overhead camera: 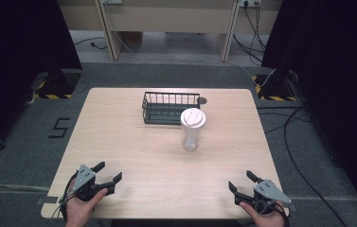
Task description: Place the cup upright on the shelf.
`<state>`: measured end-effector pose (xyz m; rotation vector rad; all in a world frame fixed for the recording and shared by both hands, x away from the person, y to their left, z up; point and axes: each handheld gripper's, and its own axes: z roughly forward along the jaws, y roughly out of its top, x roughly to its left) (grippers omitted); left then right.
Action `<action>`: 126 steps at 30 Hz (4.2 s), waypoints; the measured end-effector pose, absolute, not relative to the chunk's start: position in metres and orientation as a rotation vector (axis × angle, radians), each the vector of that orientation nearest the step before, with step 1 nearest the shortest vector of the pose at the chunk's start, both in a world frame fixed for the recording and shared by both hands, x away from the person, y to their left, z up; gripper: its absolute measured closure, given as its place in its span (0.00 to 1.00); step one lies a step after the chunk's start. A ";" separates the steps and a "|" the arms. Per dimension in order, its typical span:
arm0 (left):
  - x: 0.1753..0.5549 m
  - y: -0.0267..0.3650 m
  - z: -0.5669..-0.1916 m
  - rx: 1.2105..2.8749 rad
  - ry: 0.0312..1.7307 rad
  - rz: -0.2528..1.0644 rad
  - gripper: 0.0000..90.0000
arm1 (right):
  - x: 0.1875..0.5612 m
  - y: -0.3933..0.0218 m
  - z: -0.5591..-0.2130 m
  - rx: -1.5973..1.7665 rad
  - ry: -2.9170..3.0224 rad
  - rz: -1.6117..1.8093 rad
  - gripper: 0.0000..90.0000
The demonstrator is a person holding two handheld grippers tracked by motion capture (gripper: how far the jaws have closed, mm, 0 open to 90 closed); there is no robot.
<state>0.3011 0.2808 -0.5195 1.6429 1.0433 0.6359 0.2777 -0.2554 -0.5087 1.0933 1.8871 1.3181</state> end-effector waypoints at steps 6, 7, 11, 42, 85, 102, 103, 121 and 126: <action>0.300 0.281 -0.518 1.647 1.037 0.648 0.17 | 0.278 -0.251 -0.504 1.073 1.873 1.342 0.21; 0.300 0.281 -0.518 1.649 1.037 0.647 0.17 | 0.279 -0.248 -0.500 1.053 1.870 1.349 0.20; 0.299 0.281 -0.518 1.653 1.039 0.647 0.17 | 0.284 -0.244 -0.494 1.043 1.869 1.350 0.20; 0.299 0.281 -0.518 1.645 1.038 0.639 0.17 | 0.342 -0.210 -0.475 1.008 1.913 1.350 0.19; 0.299 0.281 -0.517 1.636 1.025 0.634 0.17 | 0.417 -0.145 -0.488 0.980 1.995 1.358 0.17; 0.299 0.280 -0.517 1.634 1.015 0.625 0.17 | 0.462 -0.117 -0.502 0.978 1.990 1.376 0.14; 0.299 0.280 -0.516 1.636 1.013 0.625 0.17 | 0.464 -0.115 -0.501 0.970 1.984 1.376 0.17; 0.299 0.280 -0.516 1.637 1.013 0.622 0.18 | 0.463 -0.109 -0.478 0.900 1.958 1.418 0.21; 0.299 0.280 -0.516 1.639 1.011 0.623 0.18 | 0.464 -0.105 -0.469 0.878 1.959 1.422 0.21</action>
